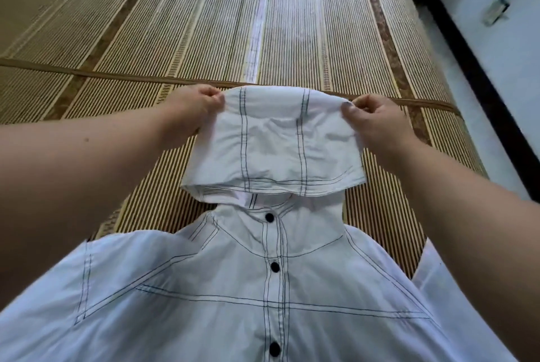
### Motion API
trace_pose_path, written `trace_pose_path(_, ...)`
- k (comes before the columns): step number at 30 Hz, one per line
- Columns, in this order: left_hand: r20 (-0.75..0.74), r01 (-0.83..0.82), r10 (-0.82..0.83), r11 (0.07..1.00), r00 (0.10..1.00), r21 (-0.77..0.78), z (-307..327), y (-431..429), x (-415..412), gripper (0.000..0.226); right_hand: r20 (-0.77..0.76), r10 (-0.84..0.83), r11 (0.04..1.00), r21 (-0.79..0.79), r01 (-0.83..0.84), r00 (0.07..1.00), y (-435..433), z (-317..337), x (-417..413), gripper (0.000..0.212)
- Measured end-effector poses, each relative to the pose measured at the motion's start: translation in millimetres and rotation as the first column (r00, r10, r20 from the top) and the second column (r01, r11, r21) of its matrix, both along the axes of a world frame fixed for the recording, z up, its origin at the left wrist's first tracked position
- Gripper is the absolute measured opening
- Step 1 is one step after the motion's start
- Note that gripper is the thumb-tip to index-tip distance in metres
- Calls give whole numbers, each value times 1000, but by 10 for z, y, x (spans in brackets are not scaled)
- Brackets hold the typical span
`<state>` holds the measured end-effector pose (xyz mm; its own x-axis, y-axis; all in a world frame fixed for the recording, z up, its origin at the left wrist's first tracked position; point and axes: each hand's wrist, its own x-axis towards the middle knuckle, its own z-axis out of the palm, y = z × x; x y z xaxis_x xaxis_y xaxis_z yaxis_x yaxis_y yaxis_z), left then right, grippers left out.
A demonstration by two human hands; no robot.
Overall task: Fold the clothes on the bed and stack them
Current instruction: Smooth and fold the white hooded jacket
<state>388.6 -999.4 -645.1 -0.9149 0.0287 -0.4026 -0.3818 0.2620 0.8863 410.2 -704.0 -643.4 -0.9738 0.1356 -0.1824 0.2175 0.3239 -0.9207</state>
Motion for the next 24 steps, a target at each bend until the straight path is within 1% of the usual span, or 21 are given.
trace_pose_path(2, 2, 32, -32, 990, 999, -136, 28, 26, -53, 21, -11, 12, 984, 175, -10, 1000, -87, -6, -6, 17)
trace_pose_path(4, -30, -3, -4, 973, 1000, -230, 30, 62, -60, 25, -52, 2, 952, 306, 14, 999, -153, 0, 18, 17)
trace_pose_path(5, -63, -34, 18, 968, 998, -249, 24, 74, -50, 26, -67, 7, 949, 316, 15, 998, -173, 16, 49, 14)
trace_pose_path(7, -141, -103, 71, 967, 987, -231, 36, 80, 5, 26, -92, 40, 962, 273, -13, 995, -169, 55, 135, 6)
trace_pose_path(8, -185, -126, 89, 972, 979, -196, 57, 74, 54, 26, -113, 67, 961, 276, -34, 991, -152, 86, 203, 7)
trace_pose_path(9, -243, -133, 89, 976, 966, -172, 91, 75, 119, 26, -153, 107, 946, 320, -53, 982, -128, 120, 282, 10)
trace_pose_path(10, -314, -126, 64, 975, 947, -180, 152, 71, 211, 27, -213, 154, 914, 403, -57, 965, -104, 162, 385, 13)
trace_pose_path(12, -461, -71, -49, 968, 886, -239, 300, 70, 466, 25, -356, 238, 819, 574, 11, 904, -55, 254, 647, 12)
trace_pose_path(14, -540, 38, -191, 959, 820, -281, 436, 40, 824, 20, -463, 309, 765, 640, 72, 831, -9, 317, 986, 10)
trace_pose_path(15, -572, 86, -265, 943, 776, -320, 509, 11, 1050, 18, -488, 355, 752, 656, 66, 798, 19, 341, 1189, 10)
trace_pose_path(17, -613, 166, -447, 873, 652, -459, 615, -57, 1529, 18, -483, 475, 706, 708, 9, 736, 88, 319, 1624, 12)
trace_pose_path(19, -569, 280, -660, 738, 491, -615, 605, -121, 2008, 18, -419, 557, 645, 762, -56, 717, 166, 232, 2066, 22)
trace_pose_path(21, -448, 406, -819, 569, 358, -716, 463, -184, 2493, 14, -364, 586, 610, 786, -99, 724, 225, 100, 2493, 27)
trace_pose_path(22, -375, 463, -871, 487, 318, -741, 354, -212, 2728, 11, -347, 593, 605, 788, -118, 727, 251, 5, 2697, 32)
trace_pose_path(24, -209, 559, -936, 338, 283, -757, 108, -216, 3146, 18, -277, 620, 581, 791, -191, 734, 261, -194, 3052, 41)
